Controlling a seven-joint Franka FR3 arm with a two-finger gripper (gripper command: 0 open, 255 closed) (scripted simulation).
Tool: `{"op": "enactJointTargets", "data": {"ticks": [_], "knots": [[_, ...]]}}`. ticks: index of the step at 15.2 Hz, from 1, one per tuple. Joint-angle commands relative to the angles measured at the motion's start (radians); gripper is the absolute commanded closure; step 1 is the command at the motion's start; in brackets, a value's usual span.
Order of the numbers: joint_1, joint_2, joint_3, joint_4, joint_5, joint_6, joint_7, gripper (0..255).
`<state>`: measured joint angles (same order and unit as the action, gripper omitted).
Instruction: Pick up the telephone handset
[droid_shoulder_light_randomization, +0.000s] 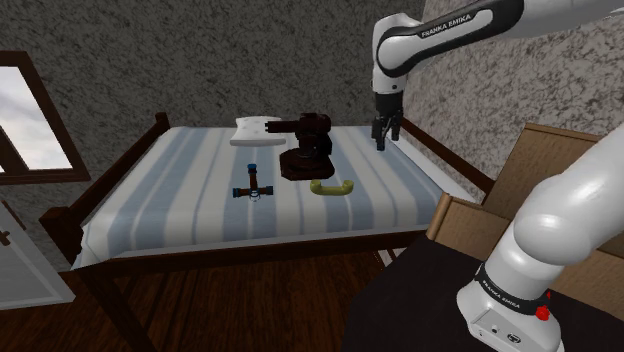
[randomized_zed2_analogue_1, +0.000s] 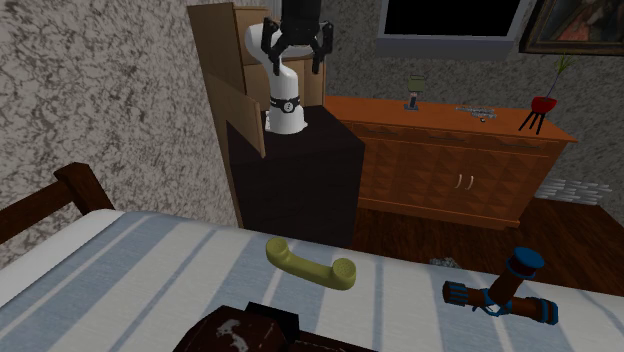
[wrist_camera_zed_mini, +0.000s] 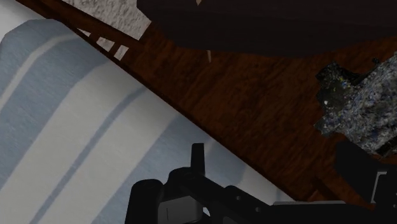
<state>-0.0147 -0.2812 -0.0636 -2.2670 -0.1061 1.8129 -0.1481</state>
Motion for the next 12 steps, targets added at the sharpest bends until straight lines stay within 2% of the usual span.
{"op": "enactJointTargets", "data": {"ticks": [1, 12], "knots": [[-0.001, 0.078, -0.005, 0.025, -0.002, 0.045, -0.007, 0], [-0.018, 0.513, -0.023, 0.278, -0.001, 0.183, -0.057, 0]]}}
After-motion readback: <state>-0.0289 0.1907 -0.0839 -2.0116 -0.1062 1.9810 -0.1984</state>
